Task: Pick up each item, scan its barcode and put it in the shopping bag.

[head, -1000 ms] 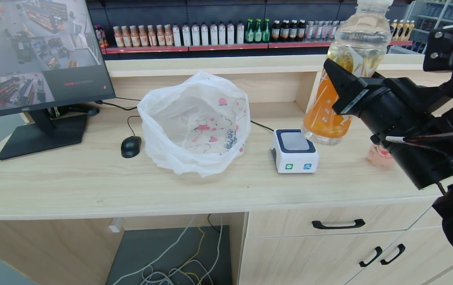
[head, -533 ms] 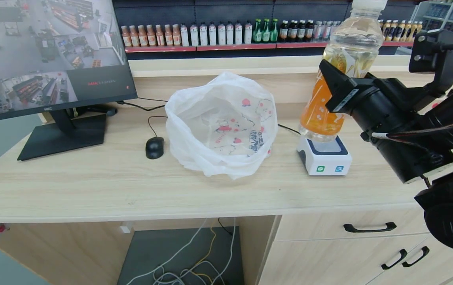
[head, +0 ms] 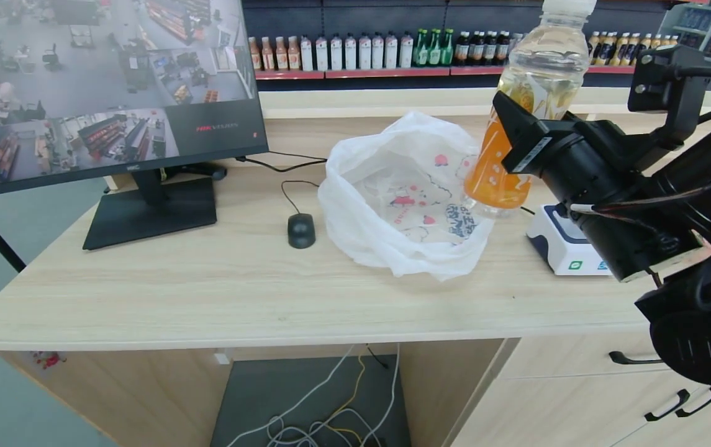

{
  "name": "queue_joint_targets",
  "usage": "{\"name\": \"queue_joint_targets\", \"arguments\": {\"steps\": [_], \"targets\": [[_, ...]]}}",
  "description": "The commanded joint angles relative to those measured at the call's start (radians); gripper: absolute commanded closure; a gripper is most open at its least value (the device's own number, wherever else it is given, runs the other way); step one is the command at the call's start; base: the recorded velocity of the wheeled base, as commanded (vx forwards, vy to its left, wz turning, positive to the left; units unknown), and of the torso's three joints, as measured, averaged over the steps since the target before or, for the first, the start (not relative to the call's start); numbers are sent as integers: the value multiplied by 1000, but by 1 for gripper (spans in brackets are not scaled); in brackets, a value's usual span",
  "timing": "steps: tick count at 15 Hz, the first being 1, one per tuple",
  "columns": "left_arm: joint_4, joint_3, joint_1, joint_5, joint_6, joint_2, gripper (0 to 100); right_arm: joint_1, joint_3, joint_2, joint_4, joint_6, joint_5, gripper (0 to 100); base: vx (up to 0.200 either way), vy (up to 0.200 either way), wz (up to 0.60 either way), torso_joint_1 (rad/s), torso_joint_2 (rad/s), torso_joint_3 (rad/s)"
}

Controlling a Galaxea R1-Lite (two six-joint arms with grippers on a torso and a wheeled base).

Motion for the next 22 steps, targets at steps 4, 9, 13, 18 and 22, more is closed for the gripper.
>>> {"name": "queue_joint_targets", "arguments": {"steps": [4, 9, 13, 18, 22], "targets": [[0, 0, 0, 0, 2, 0, 0, 5, -154, 114, 45, 0, 44, 100, 0, 0, 0, 0, 0, 0], [0, 0, 0, 0, 2, 0, 0, 10, -436, 258, 218, -3, 44, 100, 0, 0, 0, 0, 0, 0], [0, 0, 0, 0, 2, 0, 0, 9, -657, 387, 338, -2, 96, 100, 0, 0, 0, 0, 0, 0], [0, 0, 0, 0, 2, 0, 0, 1, -831, 532, 382, 0, 110, 100, 0, 0, 0, 0, 0, 0], [0, 0, 0, 0, 2, 0, 0, -11, -900, 625, 379, 0, 115, 100, 0, 0, 0, 0, 0, 0]]}}
